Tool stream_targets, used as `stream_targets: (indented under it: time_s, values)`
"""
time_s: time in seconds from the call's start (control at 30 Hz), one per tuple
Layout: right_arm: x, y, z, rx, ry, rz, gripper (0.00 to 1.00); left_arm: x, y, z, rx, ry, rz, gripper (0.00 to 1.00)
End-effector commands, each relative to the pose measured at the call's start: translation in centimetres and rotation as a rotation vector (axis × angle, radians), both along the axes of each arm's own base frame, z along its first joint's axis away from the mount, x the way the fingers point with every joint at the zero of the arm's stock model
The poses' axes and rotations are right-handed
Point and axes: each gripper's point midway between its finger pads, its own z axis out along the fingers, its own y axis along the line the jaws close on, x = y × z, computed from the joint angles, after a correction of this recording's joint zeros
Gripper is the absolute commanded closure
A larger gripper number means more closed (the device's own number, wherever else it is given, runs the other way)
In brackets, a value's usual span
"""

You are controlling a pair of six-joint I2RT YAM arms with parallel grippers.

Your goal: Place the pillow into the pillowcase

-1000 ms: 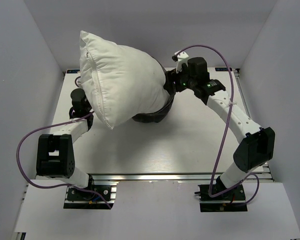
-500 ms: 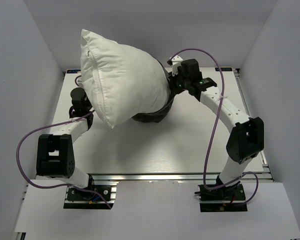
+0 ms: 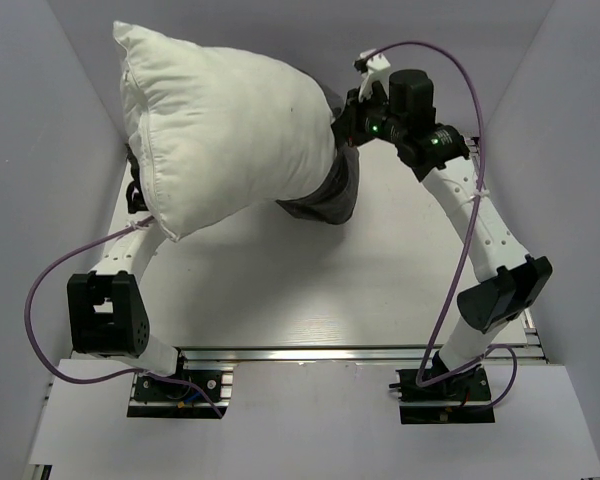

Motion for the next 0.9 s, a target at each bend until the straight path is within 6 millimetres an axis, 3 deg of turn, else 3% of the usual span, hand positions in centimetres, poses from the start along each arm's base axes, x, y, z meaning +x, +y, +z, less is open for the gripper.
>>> stream_targets:
  time_s: [0.0, 0.03, 0.07, 0.1, 0.13, 0.17, 0.2, 0.23, 0.27, 0.3, 0.33, 0.37, 0.4, 0.47, 0.5, 0.53, 0.57, 0.6, 0.63, 0.77, 0.8, 0.83, 0.87]
  values:
    - [2.2, -0.2, 7.5, 0.141, -0.169, -0.087, 1.00, -1.5, -0.8, 5.8, 0.014, -0.123, -0.022, 1.00]
    - [4.2, -0.8, 6.1, 0.126, -0.152, -0.120, 1.00, -1.8, -0.8, 6.2, 0.014, -0.125, -0.023, 1.00]
    - [4.3, -0.7, 6.9, 0.139, -0.161, -0.096, 1.00, -2.2, -0.8, 6.7, 0.014, -0.120, -0.023, 1.00]
    - [3.9, -0.5, 6.3, 0.131, -0.130, -0.066, 1.00, -2.3, -0.7, 7.0, 0.013, -0.120, -0.017, 1.00]
    - [2.4, 0.2, 6.9, 0.143, -0.126, -0.010, 1.00, -2.2, -0.4, 7.0, 0.016, -0.107, 0.002, 1.00]
    - [-0.2, 1.6, 7.4, 0.162, -0.110, 0.108, 1.00, -2.0, 0.1, 7.2, 0.019, -0.105, 0.015, 1.00]
    - [-3.7, 4.4, 6.4, 0.148, -0.067, 0.214, 1.00, -1.7, 0.5, 7.0, 0.024, -0.095, 0.024, 1.00]
    - [-7.6, 5.1, 8.2, 0.152, -0.103, 0.284, 1.00, -1.4, 0.7, 6.6, 0.026, -0.081, 0.026, 1.00]
    - [-10.3, 6.1, 8.5, 0.142, -0.127, 0.345, 1.00, -1.0, 0.9, 6.2, 0.026, -0.071, 0.034, 1.00]
    - [-13.4, 8.2, 6.2, 0.123, -0.086, 0.421, 1.00, -0.5, 1.0, 5.6, 0.025, -0.055, 0.038, 1.00]
    - [-15.1, 7.7, 8.9, 0.177, -0.180, 0.426, 1.00, -0.2, 1.0, 5.4, 0.023, -0.045, 0.039, 1.00]
    - [-14.7, 7.5, 9.3, 0.189, -0.205, 0.387, 1.00, 0.0, 1.0, 5.3, 0.024, -0.041, 0.036, 1.00]
    - [-13.0, 6.7, 9.8, 0.185, -0.246, 0.321, 1.00, 0.3, 0.9, 5.7, 0.023, -0.048, 0.033, 1.00]
    - [-7.7, 4.6, 12.3, 0.244, -0.255, 0.162, 1.00, 0.5, 0.9, 6.3, 0.028, -0.041, 0.029, 1.00]
    - [-3.0, 0.0, 13.3, 0.274, -0.242, 0.025, 1.00, 0.5, 0.9, 7.5, 0.028, -0.056, 0.032, 1.00]
    - [0.1, -1.3, 14.3, 0.302, -0.244, -0.034, 1.00, 0.6, 1.0, 7.7, 0.032, -0.048, 0.039, 1.00]
    - [2.4, -3.4, 13.9, 0.296, -0.250, -0.096, 1.00, 0.7, 1.2, 8.0, 0.033, -0.046, 0.050, 1.00]
    - [2.6, -3.6, 13.9, 0.284, -0.265, -0.100, 1.00, 0.7, 1.3, 8.5, 0.040, -0.053, 0.057, 1.00]
    - [2.4, -3.4, 13.7, 0.277, -0.260, -0.088, 1.00, 0.8, 1.4, 7.9, 0.046, -0.025, 0.064, 1.00]
    - [-6.1, 3.1, 10.8, 0.231, -0.175, 0.170, 1.00, 1.5, 1.7, 5.2, 0.054, 0.041, 0.081, 1.00]
    - [-9.5, 6.0, 10.4, 0.231, -0.187, 0.256, 1.00, 1.6, 1.5, 4.8, 0.057, 0.047, 0.074, 1.00]
    - [-11.9, 5.9, 11.7, 0.241, -0.255, 0.274, 1.00, 1.7, 1.4, 4.6, 0.064, 0.038, 0.064, 1.00]
    - [-12.4, 6.7, 9.9, 0.221, -0.246, 0.283, 1.00, 2.1, 1.2, 4.2, 0.065, 0.039, 0.052, 1.00]
